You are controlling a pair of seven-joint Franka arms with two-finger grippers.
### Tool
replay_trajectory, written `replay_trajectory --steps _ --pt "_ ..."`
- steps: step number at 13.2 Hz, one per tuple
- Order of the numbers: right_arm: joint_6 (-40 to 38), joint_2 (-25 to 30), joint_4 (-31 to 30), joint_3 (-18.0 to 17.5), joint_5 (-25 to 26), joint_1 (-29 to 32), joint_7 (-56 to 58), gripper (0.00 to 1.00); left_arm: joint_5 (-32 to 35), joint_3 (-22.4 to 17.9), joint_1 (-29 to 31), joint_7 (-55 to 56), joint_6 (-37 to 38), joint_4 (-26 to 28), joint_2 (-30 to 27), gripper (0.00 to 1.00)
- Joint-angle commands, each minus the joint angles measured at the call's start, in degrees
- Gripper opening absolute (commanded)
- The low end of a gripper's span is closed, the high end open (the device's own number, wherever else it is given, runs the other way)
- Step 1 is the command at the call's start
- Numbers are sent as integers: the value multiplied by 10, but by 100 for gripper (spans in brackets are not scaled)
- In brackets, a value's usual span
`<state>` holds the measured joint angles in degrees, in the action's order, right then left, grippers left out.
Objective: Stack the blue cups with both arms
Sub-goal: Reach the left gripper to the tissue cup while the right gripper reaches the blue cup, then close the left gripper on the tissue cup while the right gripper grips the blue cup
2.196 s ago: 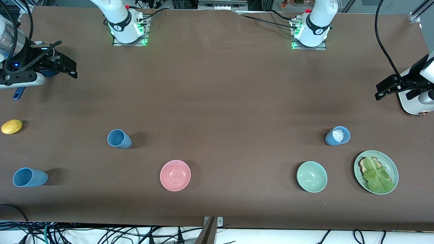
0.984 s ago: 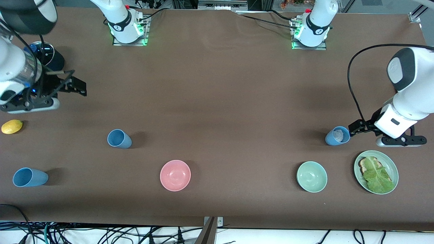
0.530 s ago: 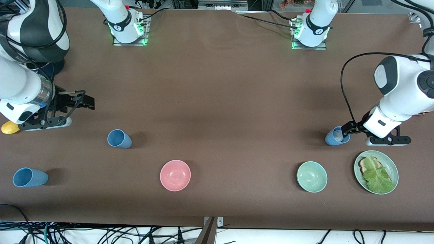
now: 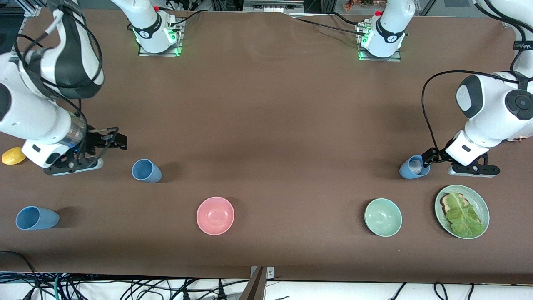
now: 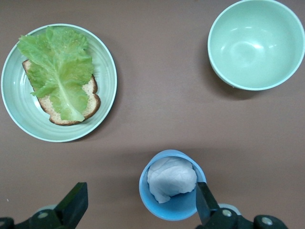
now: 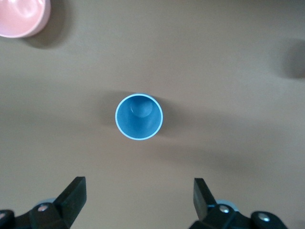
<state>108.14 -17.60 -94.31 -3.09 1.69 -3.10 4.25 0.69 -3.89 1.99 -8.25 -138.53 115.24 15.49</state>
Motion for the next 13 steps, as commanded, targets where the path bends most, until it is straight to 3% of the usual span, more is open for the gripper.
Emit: replay_trajectory --steps 1,3,7,13 --pt "68 13 -64 3 2 6 15 87 0 -2 6 -23 -24 9 5 100" --pt "105 8 -91 4 2 6 15 69 0 -2 6 -24 -79 41 9 100" --pt "186 -26 -117 4 -2 18 39 50 0 -2 10 -36 -114 54 21 100" --pt "269 -27 -179 8 -1 22 40 49 -3 -2 16 -49 -175 69 45 100"
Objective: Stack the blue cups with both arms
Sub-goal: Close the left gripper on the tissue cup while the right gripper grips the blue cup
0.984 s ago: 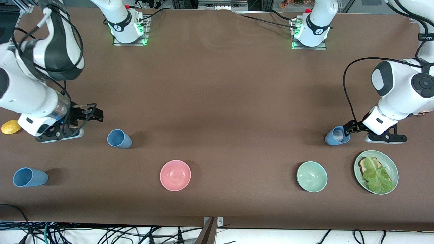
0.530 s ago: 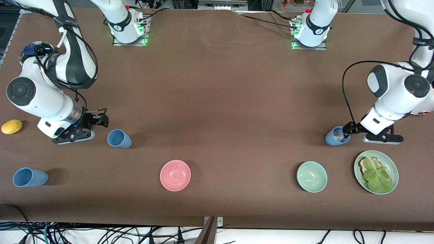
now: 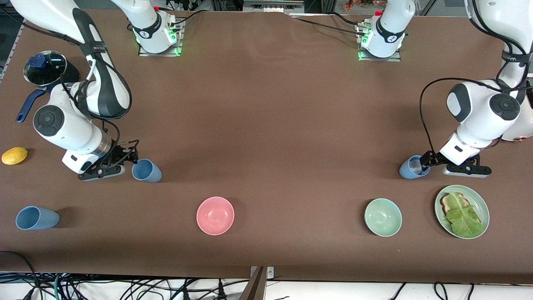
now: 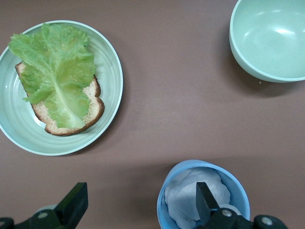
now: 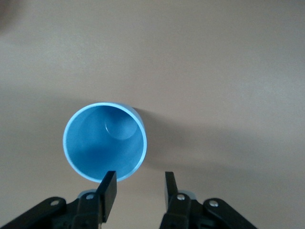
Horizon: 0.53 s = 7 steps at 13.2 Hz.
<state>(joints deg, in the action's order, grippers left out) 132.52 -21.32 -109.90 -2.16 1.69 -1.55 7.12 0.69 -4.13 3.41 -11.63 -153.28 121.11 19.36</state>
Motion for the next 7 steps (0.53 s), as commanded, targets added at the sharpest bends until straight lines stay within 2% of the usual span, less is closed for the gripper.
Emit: replay_trajectory --steps 1,7 --pt "34 7 -25 -1 -2 7 11 49 -6 0 2 -16 -31 11 10 100" --pt "53 -6 -19 -1 -2 6 11 49 -8 1 1 -16 -84 18 43 100"
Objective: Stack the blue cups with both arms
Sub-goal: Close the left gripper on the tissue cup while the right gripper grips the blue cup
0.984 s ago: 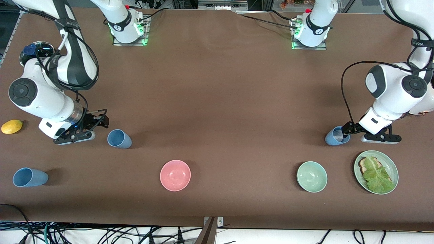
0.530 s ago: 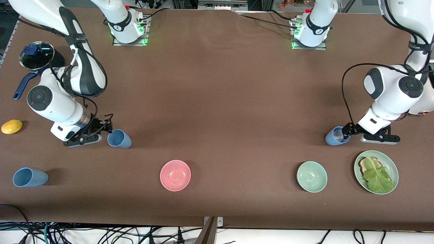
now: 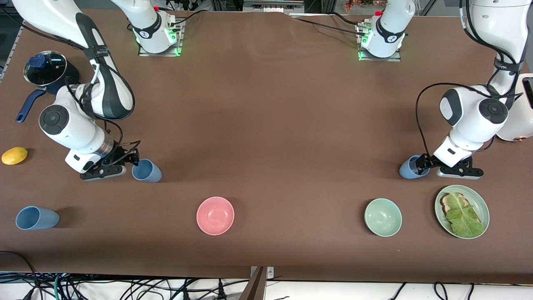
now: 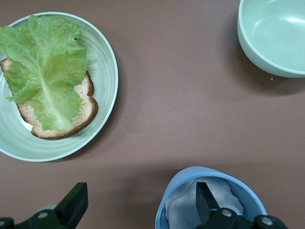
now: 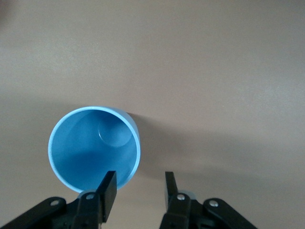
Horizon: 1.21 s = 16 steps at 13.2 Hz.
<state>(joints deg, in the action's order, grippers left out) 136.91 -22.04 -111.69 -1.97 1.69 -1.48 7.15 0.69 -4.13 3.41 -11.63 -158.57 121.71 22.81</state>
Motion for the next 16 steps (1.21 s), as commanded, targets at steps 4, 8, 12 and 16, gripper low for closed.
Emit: replay_trajectory --steps 4,8,12,16 --pt "31 -14 -1 -3 -5 5 11 49 -8 1 0 -14 -67 23 19 99" --pt "42 -27 -1 -3 -5 5 10 41 -8 3 1 -14 -66 57 10 99" --pt "39 -24 -1 -3 -5 5 4 16 -9 3 1 -13 -61 69 -7 99" --pt "39 -20 1 -3 -5 4 7 0 -12 4 1 -12 -38 57 -19 99"
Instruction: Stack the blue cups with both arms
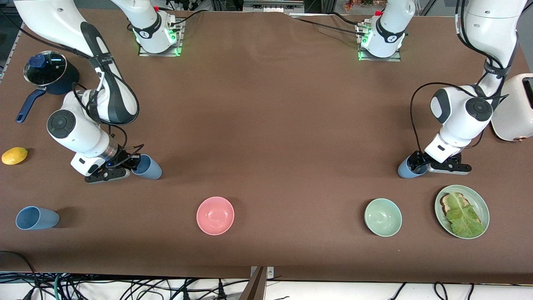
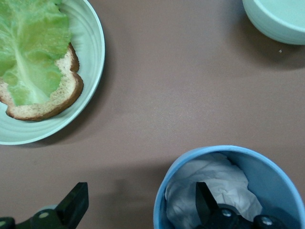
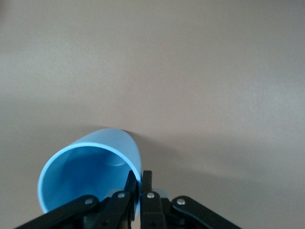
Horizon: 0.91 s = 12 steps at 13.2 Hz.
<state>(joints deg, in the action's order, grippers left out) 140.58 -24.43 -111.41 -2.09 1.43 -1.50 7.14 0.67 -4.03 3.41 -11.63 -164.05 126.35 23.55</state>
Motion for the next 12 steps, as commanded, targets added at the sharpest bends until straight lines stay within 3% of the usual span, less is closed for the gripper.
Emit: replay_trajectory --steps 1,12 --pt "1 3 1 -2 -2 4 8 0 -13 3 0 -12 35 7 -34 99" --pt "-2 10 1 -4 -1 4 6 0 -71 3 -3 -15 154 3 -50 99"
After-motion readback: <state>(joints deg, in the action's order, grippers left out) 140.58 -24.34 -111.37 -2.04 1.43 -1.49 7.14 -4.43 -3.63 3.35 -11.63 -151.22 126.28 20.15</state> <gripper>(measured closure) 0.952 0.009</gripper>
